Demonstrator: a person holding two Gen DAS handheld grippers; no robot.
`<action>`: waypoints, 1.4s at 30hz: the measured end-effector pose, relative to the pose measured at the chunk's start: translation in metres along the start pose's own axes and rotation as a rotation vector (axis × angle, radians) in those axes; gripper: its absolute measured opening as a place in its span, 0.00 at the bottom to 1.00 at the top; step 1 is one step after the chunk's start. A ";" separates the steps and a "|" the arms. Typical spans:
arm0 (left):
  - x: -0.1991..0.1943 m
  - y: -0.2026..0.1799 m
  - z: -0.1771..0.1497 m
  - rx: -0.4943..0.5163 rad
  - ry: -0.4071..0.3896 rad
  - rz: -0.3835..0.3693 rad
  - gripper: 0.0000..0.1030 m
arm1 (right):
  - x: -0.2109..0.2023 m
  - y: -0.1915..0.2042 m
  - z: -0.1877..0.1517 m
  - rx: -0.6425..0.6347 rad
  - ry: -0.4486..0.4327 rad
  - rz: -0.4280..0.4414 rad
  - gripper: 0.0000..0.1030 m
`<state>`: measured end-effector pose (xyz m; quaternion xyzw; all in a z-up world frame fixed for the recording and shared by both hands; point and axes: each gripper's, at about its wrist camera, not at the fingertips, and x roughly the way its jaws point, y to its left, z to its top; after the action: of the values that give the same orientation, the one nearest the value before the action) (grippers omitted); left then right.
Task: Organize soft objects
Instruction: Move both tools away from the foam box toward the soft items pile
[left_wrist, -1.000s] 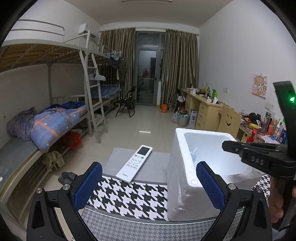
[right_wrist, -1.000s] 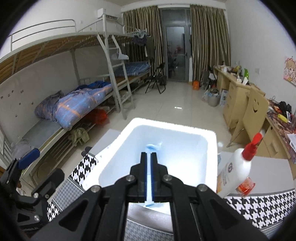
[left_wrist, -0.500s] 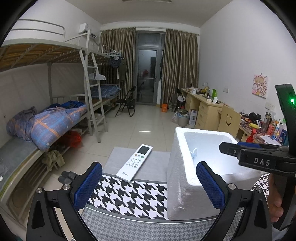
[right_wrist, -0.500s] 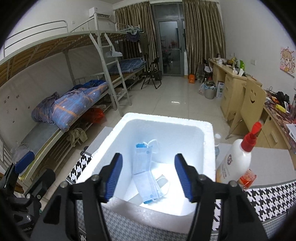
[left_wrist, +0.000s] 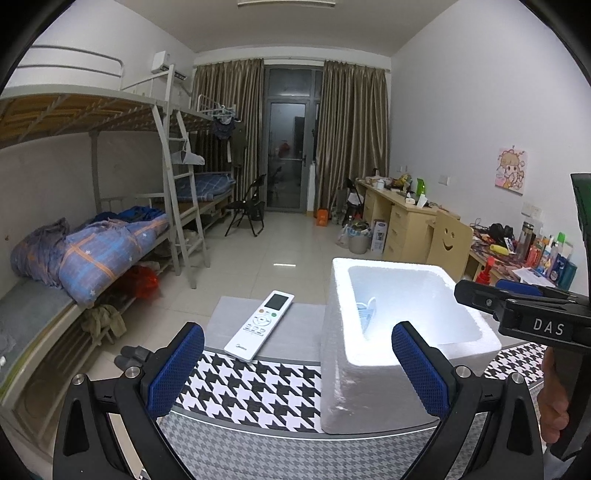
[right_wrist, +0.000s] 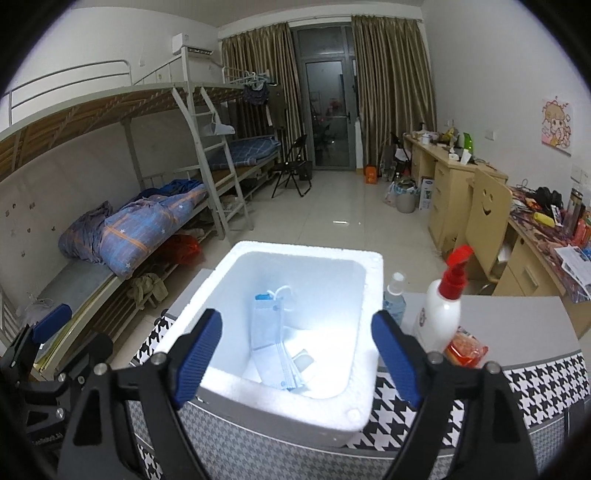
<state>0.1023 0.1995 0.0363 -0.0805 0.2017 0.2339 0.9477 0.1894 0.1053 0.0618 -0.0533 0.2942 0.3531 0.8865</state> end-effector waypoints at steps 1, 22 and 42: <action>-0.002 -0.002 0.000 0.004 0.000 -0.002 0.99 | -0.002 -0.001 -0.002 -0.001 0.000 0.002 0.84; -0.044 -0.044 -0.004 0.067 -0.044 -0.109 0.99 | -0.063 -0.023 -0.027 -0.008 -0.102 -0.016 0.84; -0.076 -0.078 -0.027 0.102 -0.065 -0.230 0.99 | -0.107 -0.043 -0.066 -0.020 -0.179 -0.085 0.84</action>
<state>0.0684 0.0930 0.0485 -0.0473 0.1717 0.1157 0.9772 0.1246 -0.0104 0.0625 -0.0429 0.2076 0.3217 0.9228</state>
